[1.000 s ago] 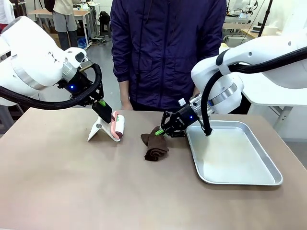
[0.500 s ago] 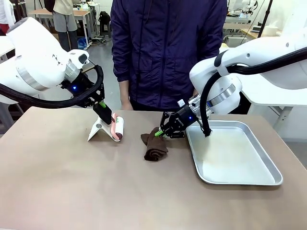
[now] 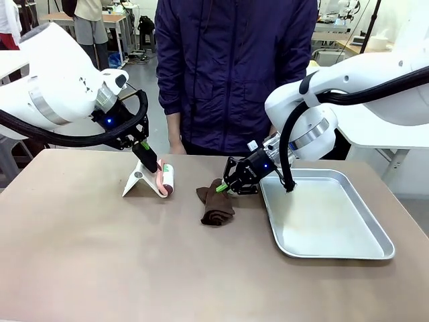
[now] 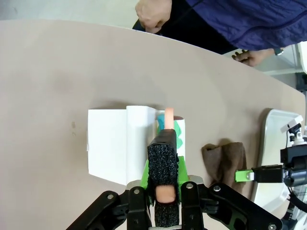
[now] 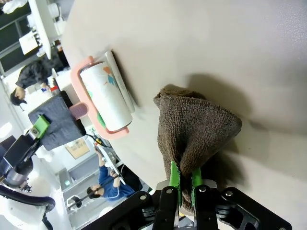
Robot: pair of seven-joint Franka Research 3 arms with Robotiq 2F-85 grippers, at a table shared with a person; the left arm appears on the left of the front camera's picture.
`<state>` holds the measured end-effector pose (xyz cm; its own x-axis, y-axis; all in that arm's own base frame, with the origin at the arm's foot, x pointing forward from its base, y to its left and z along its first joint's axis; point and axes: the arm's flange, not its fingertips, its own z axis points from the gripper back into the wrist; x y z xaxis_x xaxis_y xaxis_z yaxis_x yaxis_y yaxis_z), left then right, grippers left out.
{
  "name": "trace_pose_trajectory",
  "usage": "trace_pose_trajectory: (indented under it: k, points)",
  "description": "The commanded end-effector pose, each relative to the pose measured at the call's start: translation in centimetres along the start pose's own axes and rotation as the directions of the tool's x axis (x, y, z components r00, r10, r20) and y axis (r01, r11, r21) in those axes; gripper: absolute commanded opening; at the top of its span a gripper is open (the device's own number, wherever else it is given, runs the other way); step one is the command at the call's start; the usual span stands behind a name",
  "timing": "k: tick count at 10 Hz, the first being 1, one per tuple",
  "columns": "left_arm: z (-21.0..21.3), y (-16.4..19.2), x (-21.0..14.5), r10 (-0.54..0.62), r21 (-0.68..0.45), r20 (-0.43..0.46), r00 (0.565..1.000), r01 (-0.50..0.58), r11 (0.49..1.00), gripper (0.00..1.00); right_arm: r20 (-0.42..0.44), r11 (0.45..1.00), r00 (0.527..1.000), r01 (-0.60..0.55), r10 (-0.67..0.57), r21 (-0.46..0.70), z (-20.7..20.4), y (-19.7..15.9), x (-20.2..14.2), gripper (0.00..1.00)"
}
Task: Clean the surface of the table.
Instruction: Return the Lint Roller and towel to their original positions.
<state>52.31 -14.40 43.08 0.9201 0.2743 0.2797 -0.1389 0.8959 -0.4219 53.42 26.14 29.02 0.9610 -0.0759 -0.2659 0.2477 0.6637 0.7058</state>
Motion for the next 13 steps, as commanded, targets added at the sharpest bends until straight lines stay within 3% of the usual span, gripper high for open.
trace_pose_trajectory:
  k: [1, 13]
  points:
    - [-0.2, -0.3, 0.6, 0.010, 0.035, 0.004, 1.000, -0.010, 0.999, 0.22, -0.019, 1.000, 1.000, -0.001, 0.001, 0.015, -0.1, 0.3, 0.6, 0.10]
    - [0.0, 1.5, 1.1, -0.045, 0.050, 0.009, 0.999, 0.044, 0.998, 0.22, -0.036, 1.000, 0.999, 0.012, -0.011, 0.014, -0.3, 0.2, 0.9, 0.10]
